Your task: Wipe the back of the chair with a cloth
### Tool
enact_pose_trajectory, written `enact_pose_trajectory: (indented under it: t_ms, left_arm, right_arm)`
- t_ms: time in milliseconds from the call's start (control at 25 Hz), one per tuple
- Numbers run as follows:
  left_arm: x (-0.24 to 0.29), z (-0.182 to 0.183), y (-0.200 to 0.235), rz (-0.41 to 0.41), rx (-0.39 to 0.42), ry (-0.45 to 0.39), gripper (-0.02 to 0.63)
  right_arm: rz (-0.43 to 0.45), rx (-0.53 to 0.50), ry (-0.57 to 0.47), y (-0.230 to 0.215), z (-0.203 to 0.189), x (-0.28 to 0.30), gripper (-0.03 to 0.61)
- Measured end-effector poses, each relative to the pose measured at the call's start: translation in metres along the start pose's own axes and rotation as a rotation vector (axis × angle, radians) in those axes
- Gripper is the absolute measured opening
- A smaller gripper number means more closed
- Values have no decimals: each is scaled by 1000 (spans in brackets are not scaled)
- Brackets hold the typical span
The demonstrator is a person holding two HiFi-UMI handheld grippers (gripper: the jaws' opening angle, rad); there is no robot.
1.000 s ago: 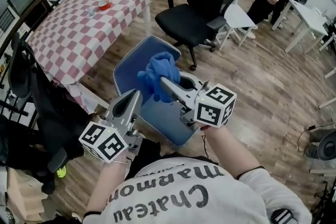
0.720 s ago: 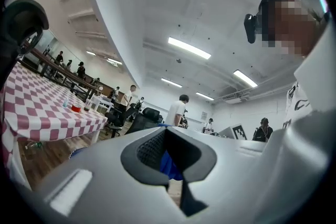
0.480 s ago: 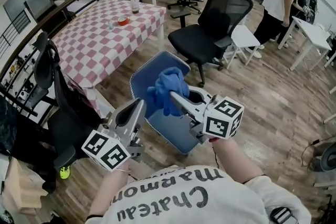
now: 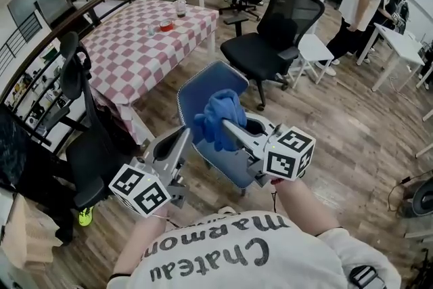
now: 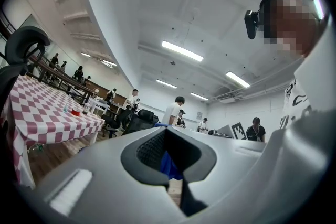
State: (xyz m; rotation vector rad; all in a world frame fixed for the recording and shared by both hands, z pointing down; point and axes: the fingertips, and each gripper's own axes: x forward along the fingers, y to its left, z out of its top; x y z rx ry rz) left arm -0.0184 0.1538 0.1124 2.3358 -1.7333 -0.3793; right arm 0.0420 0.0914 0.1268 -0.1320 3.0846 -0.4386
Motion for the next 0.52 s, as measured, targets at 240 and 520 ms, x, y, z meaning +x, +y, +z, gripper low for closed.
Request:
enact_pose_trajectory:
  t_ms: [240,520]
  left_arm:
    - [-25,14,-3,-16,-11,0,5]
    - [-19,-12,10,-14,-26,-8,5]
  right_arm:
    - [-19,11,6,27,1,4,75]
    - [-38,22,0,5,-24,2,75]
